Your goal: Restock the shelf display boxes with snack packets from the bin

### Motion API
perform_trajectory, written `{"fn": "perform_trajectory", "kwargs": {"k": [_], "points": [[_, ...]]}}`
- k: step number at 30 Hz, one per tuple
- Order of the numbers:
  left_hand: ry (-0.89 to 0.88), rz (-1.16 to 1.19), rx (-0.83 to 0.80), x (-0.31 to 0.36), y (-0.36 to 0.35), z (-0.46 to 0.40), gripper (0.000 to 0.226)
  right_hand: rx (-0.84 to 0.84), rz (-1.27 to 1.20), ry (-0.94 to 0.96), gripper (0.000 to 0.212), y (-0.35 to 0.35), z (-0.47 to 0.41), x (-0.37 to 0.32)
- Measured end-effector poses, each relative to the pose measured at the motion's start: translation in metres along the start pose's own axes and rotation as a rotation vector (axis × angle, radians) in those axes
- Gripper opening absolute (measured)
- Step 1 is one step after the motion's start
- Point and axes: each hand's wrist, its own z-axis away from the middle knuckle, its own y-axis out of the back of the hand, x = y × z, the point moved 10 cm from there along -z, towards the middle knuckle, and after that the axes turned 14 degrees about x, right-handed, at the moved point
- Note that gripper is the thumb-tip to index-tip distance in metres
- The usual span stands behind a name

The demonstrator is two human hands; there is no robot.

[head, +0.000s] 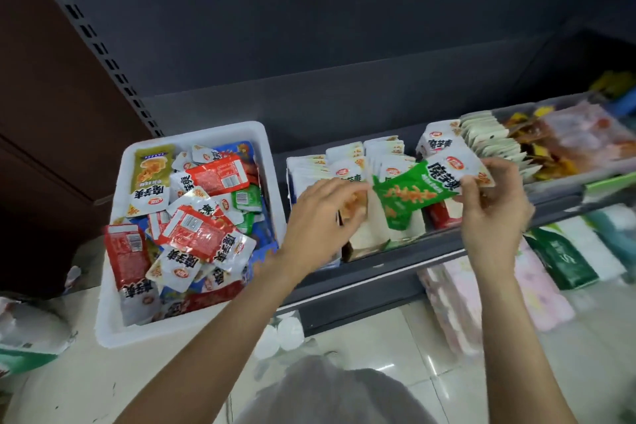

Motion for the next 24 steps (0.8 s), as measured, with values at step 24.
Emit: {"fn": "perform_trajectory", "kwargs": {"k": [24], "points": [[0.044, -0.016, 0.442, -0.012, 0.034, 0.014, 0.023, -0.236, -0.037, 0.244, 0.018, -0.067, 0.035, -0.011]]}}
